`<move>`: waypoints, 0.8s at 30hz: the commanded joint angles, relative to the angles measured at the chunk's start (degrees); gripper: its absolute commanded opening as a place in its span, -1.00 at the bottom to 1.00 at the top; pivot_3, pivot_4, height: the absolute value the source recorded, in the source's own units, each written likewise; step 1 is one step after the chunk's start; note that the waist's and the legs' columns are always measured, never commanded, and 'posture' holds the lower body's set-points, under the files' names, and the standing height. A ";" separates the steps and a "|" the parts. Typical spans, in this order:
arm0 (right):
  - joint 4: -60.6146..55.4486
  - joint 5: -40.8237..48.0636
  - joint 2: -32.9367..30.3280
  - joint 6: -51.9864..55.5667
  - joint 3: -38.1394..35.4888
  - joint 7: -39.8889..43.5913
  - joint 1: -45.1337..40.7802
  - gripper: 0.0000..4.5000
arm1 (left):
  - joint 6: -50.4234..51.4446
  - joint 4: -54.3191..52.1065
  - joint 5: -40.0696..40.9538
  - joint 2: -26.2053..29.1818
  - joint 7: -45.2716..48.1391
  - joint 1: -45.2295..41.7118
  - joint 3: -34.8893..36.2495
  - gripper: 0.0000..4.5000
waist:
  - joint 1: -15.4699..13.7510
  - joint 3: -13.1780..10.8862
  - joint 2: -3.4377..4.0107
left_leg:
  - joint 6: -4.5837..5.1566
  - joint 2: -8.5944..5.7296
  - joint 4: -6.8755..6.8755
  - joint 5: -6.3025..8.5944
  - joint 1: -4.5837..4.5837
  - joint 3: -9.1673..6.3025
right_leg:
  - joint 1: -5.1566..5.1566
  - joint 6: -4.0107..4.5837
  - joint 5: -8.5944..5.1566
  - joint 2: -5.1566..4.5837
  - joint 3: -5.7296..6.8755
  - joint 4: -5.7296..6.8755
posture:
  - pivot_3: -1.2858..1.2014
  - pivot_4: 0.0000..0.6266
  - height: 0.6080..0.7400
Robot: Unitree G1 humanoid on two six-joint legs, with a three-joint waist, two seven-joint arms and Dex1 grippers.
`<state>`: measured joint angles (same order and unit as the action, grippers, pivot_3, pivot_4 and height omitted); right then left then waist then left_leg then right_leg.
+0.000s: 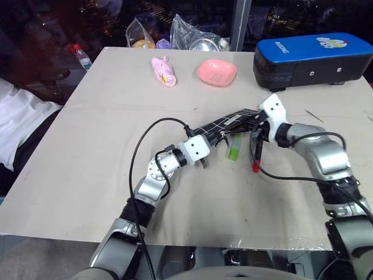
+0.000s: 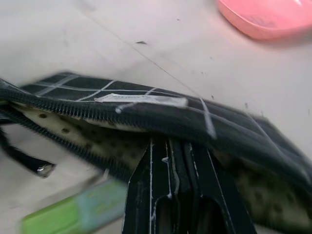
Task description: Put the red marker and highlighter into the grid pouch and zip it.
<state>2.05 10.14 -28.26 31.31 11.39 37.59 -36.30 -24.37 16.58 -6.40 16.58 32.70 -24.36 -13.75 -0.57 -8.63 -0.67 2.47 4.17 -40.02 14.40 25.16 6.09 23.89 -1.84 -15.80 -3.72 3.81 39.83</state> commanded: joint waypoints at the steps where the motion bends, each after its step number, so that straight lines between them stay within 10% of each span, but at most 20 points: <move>1: 5.09 -12.65 -2.92 -22.51 8.71 2.95 -4.28 -0.61 | 0.39 -1.26 1.99 0.45 -0.12 -0.60 1.80 -1.00 | 0.09 -0.01 0.01 | 0.00 0.00 0.00 0.00 0.00 0.01 | 0.02 0.00 0.00 0.00 -0.01 0.00 | 0.03 -0.52 0.21; 9: 18.51 -27.14 -8.30 -49.94 14.28 1.56 -8.88 0.98 | 2.73 -2.47 4.33 1.09 1.34 -0.65 2.68 -1.00 | -0.02 -0.02 0.01 | -0.03 -0.01 -0.02 -0.02 0.01 0.11 | 0.04 -0.05 -0.03 -0.05 -0.05 0.02 | 0.03 -0.52 0.21; 16: 12.20 -20.07 -7.69 -45.94 4.03 0.33 -6.52 0.98 | 4.60 -2.94 5.29 1.10 -0.79 -0.43 5.28 -1.00 | -0.16 -0.02 0.01 | -0.05 0.03 -0.03 -0.03 0.01 0.29 | 0.05 -0.05 -0.03 -0.05 -0.04 0.04 | 0.03 -0.52 0.21; 24: -19.76 -4.68 -2.70 -9.10 -9.87 -3.48 12.17 0.98 | 8.46 -5.47 7.96 1.46 -1.81 0.84 8.74 -1.00 | -0.11 -0.02 0.03 | -0.05 0.01 -0.08 -0.02 0.04 0.02 | 0.00 -0.04 -0.02 -0.10 -0.01 0.05 | 0.03 -0.52 0.21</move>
<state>-9.90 2.76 -32.38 15.50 5.00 36.97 -26.30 -16.70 14.20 -0.16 18.13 31.31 -23.60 -6.52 -0.68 -8.65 -0.65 2.42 4.19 -40.10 14.37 25.21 6.10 23.90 -1.88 -15.82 -3.81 3.79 39.90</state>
